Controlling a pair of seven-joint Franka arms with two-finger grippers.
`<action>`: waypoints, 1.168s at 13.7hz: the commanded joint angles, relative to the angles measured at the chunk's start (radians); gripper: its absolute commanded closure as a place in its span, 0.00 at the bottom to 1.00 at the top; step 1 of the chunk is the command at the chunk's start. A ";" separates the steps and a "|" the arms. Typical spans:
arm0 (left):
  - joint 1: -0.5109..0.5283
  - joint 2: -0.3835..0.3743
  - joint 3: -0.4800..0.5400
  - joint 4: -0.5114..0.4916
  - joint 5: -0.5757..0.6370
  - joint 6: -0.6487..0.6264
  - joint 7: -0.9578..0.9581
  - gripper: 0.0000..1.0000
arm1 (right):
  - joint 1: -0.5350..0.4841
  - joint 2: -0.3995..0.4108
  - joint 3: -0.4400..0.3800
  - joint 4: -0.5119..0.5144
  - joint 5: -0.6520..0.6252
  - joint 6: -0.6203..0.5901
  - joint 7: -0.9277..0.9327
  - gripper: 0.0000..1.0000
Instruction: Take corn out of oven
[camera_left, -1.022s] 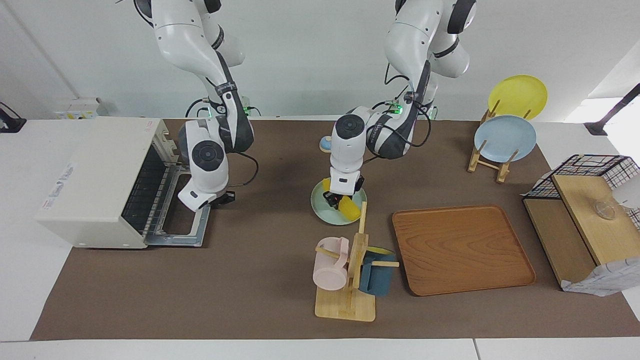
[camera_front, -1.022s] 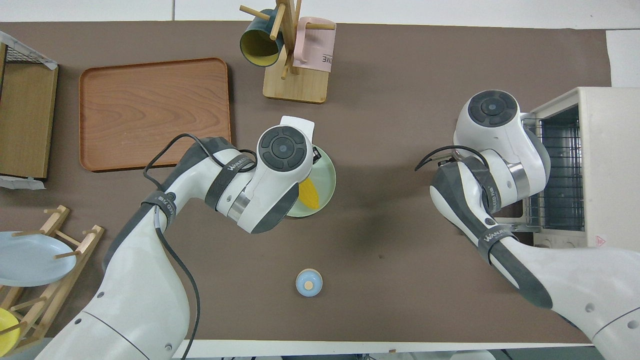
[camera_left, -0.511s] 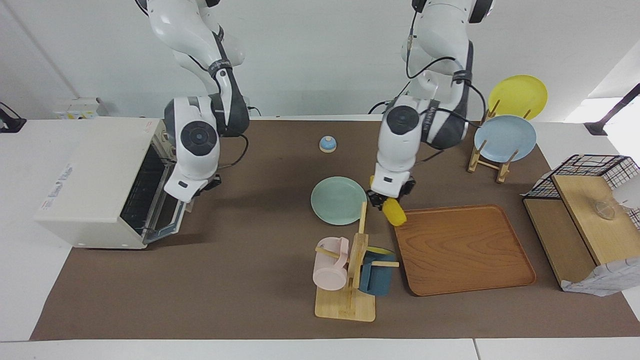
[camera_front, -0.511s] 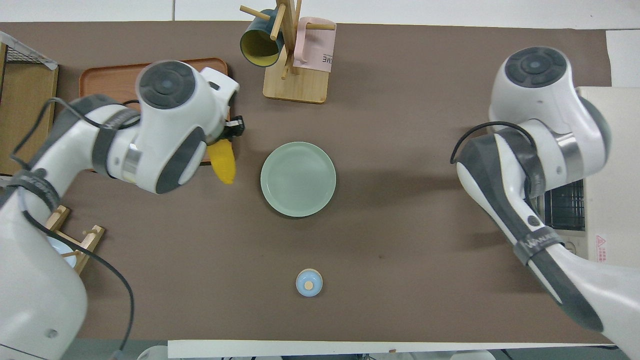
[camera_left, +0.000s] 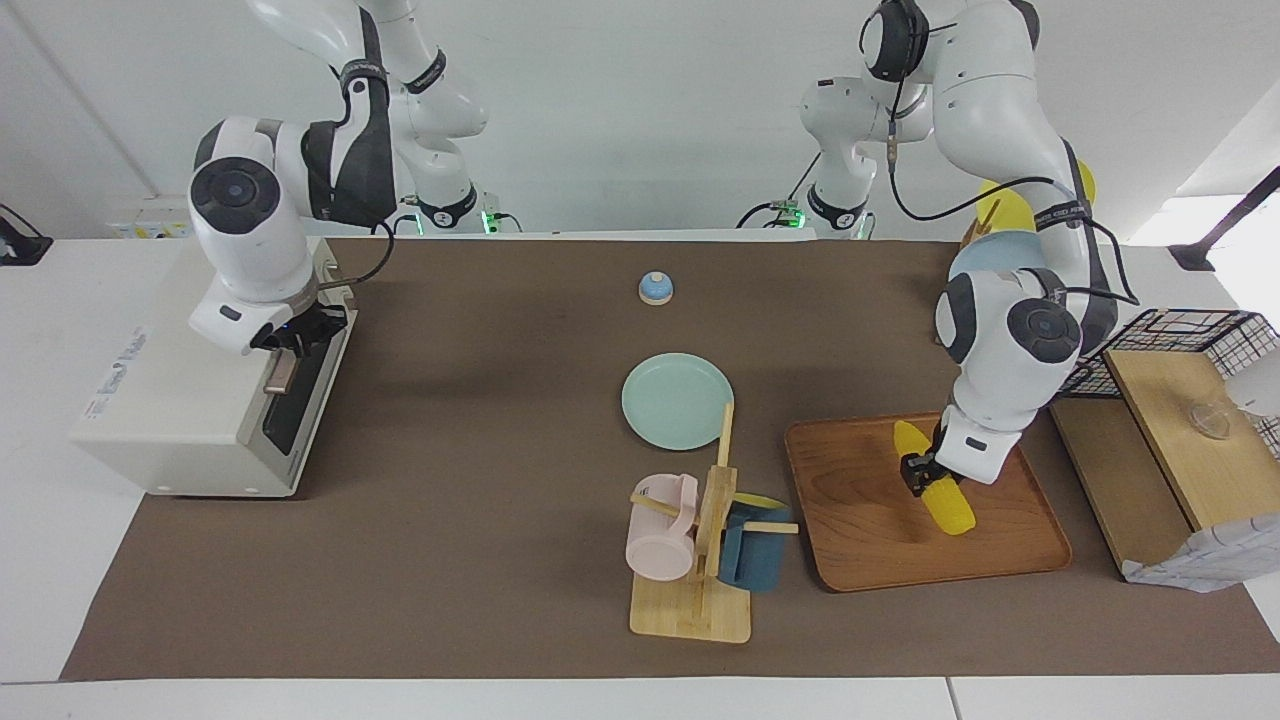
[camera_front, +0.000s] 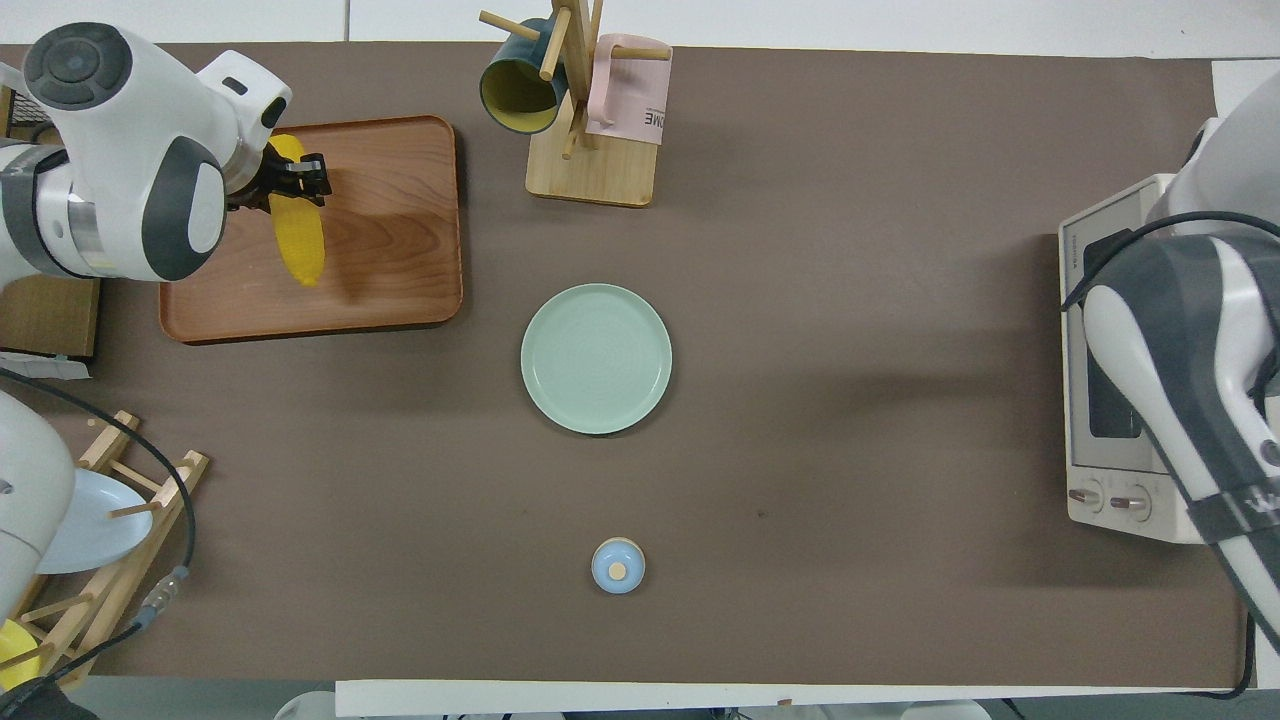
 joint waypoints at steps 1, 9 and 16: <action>-0.001 0.010 -0.002 0.022 -0.002 -0.010 0.045 0.49 | -0.040 -0.078 -0.004 0.114 0.141 -0.065 0.086 0.01; 0.003 -0.191 0.002 0.011 -0.005 -0.290 0.053 0.00 | -0.080 -0.095 -0.031 0.285 0.100 -0.295 0.118 0.01; 0.074 -0.560 0.008 0.006 -0.003 -0.722 0.160 0.00 | 0.044 -0.164 -0.159 0.182 0.094 -0.258 0.118 0.01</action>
